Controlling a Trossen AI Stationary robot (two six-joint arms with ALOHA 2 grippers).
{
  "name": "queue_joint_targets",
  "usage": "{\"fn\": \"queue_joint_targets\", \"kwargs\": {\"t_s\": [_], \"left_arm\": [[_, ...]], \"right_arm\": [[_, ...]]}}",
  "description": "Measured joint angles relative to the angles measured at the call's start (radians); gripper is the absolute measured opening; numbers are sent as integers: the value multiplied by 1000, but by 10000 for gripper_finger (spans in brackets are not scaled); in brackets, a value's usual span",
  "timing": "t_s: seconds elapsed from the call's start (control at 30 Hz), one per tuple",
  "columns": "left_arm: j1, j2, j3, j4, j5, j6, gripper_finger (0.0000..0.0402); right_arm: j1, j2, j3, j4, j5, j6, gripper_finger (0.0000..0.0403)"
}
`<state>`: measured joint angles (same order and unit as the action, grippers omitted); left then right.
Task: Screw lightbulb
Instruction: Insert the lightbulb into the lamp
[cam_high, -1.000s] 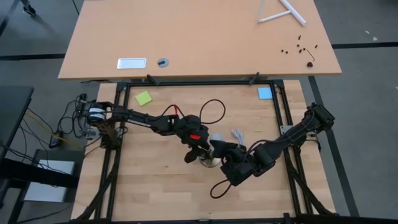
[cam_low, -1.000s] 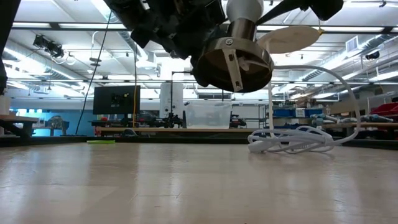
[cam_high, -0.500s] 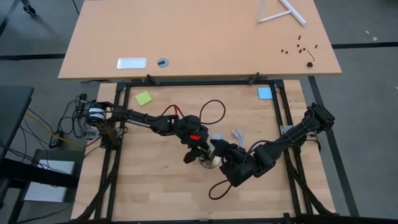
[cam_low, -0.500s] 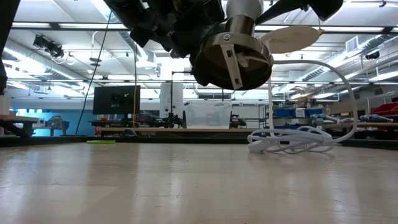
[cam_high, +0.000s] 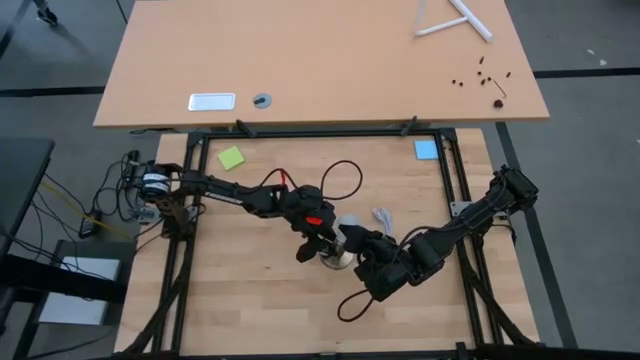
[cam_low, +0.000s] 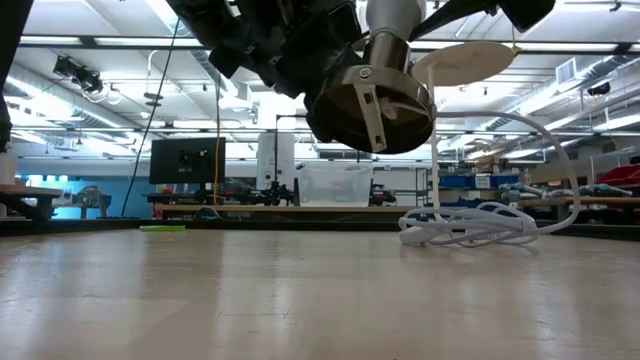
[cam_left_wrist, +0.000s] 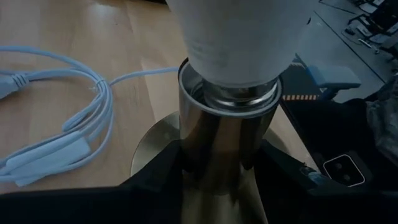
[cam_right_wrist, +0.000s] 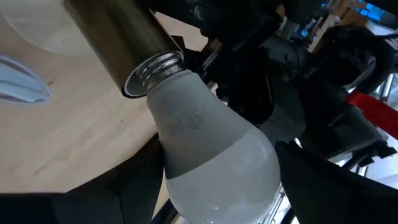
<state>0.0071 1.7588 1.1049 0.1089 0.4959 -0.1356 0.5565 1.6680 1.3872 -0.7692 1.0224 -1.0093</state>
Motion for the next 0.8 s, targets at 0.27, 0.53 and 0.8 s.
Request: {"fn": "queue_joint_targets", "kwargs": {"t_s": [0.27,0.53,0.8], "left_arm": [[0,2,-1,0,6,0,159],[0,2,-2,13,3,-3,159],[0,2,-2,14,9,-6,159]], "right_arm": [[3,0,1,-34,-56,45,299],[4,-2,2,-59,-53,69,296],[6,-2,2,-62,-63,99,295]]}}
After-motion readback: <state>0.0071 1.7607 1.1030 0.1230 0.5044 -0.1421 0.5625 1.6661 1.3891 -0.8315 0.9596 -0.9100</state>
